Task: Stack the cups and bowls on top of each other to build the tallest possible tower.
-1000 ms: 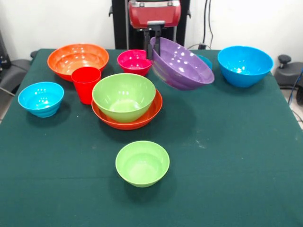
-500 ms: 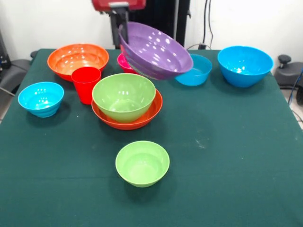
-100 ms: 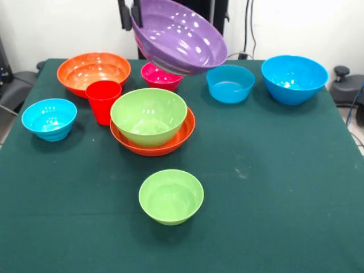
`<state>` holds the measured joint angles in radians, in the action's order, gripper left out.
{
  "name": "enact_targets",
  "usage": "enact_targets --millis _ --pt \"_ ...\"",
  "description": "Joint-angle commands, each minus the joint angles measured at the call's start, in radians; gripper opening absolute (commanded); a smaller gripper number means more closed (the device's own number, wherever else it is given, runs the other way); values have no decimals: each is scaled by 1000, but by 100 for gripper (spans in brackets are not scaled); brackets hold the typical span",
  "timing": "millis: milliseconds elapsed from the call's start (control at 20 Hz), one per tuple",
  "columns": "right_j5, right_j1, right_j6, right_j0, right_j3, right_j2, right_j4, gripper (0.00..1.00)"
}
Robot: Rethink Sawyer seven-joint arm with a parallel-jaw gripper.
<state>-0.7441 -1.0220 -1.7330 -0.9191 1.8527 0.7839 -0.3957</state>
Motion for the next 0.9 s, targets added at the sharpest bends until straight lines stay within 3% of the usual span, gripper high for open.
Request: enact_targets --millis 50,200,750,900 --pt "-112 48 274 65 -162 91 -56 100" --pt "-44 45 230 71 -136 95 -75 100" --pt "7 19 74 185 -106 32 -130 100" --pt "44 3 -15 232 -76 -6 -151 100"
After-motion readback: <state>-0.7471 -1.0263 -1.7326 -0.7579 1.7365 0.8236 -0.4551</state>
